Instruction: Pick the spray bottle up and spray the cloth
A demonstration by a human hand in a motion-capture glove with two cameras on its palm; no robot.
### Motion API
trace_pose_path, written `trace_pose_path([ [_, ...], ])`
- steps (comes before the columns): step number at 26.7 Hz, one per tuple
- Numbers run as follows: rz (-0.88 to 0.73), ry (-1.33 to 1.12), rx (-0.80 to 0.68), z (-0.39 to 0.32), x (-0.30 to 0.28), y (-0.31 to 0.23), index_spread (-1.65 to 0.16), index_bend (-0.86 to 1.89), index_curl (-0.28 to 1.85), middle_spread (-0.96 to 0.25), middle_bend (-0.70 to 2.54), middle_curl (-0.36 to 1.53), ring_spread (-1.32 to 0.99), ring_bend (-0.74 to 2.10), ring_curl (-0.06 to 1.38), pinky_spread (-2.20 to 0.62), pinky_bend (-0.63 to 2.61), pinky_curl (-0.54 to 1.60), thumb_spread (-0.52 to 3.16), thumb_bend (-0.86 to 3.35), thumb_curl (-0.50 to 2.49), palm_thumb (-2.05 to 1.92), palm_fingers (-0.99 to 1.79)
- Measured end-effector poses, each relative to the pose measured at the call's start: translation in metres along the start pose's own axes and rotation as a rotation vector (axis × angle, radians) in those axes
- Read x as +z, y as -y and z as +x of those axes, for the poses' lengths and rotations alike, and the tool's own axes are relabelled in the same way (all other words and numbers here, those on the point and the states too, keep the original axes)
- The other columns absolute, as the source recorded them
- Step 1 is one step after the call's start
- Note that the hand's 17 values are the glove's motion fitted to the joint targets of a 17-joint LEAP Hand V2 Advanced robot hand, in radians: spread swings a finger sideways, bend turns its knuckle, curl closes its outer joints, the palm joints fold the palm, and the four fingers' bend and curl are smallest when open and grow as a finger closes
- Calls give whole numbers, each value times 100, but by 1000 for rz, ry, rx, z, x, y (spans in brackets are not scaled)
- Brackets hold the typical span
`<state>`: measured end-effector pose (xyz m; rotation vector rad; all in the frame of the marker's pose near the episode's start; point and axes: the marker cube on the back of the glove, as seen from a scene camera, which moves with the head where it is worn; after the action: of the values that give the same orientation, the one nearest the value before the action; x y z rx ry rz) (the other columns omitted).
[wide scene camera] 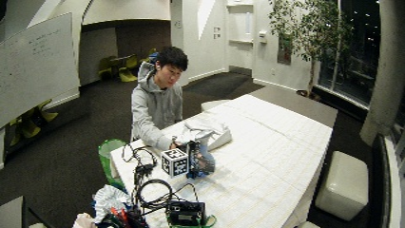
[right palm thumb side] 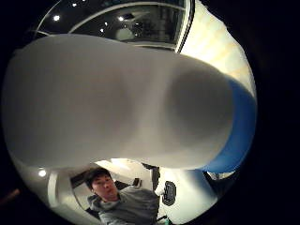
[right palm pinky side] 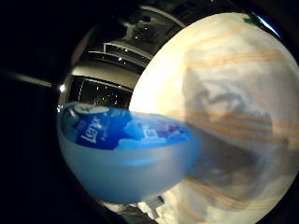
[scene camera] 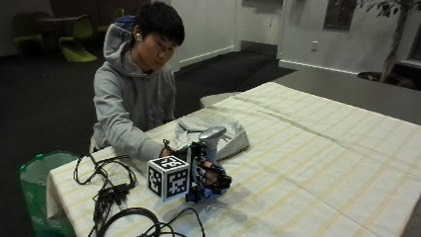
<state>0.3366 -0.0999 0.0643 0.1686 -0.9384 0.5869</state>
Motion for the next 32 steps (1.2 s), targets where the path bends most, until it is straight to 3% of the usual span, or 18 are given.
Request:
trace_pose_path([
  [7, -32, -9, -1, -4, 13, 5, -34, 14, 16, -5, 37, 35, -3, 59, 31, 20, 53, 32, 89, -3, 36, 62, 48],
  [17, -47, -5, -5, -9, 29, 10, -33, 18, 23, -8, 38, 37, -7, 59, 34, 14, 41, 31, 89, -2, 36, 65, 70],
  [24, -35, 0, 2, -15, 38, 13, -24, 38, 34, -8, 49, 42, -13, 46, 31, -2, 28, 29, 71, 7, 47, 93, 125],
  [32, 38, 20, 9, -18, 46, 21, -21, 42, 42, -8, 54, 45, -17, 44, 35, -16, 30, 33, 45, 2, 54, 101, 131],
])
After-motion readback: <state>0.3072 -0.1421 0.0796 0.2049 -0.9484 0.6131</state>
